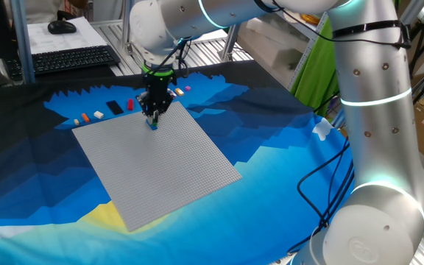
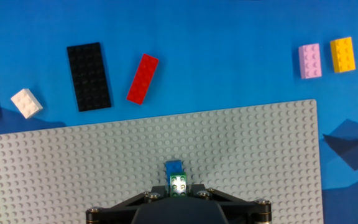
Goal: Stack small Lego blocks randomly, one at a time
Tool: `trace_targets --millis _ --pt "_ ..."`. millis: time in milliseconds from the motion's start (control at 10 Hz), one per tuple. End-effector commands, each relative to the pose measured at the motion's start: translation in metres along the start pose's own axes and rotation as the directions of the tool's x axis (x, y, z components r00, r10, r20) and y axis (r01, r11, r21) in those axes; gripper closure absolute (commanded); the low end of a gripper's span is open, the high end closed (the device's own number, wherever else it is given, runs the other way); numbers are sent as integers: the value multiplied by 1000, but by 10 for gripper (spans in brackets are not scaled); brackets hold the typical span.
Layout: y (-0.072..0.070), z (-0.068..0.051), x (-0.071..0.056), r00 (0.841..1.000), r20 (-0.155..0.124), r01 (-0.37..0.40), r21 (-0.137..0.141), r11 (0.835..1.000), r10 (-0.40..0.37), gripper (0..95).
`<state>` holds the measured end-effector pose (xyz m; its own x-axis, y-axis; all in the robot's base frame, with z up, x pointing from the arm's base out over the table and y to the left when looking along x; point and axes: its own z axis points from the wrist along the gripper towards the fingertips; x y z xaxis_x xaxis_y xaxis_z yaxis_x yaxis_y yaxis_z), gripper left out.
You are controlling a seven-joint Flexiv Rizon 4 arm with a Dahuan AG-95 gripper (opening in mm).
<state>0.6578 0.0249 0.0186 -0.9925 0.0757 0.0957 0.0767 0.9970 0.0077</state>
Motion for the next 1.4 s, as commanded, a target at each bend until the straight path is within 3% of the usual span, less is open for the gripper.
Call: trace_targets --millis 100,400,500,1400 --pt "1 2 0 1000 2 4 3 1000 -4 950" --pt "4 0 2 998 8 55 12 998 -56 950" --pt "5 0 2 997 9 78 29 997 -78 950" --pt "7 9 -2 998 7 60 26 998 -60 950"
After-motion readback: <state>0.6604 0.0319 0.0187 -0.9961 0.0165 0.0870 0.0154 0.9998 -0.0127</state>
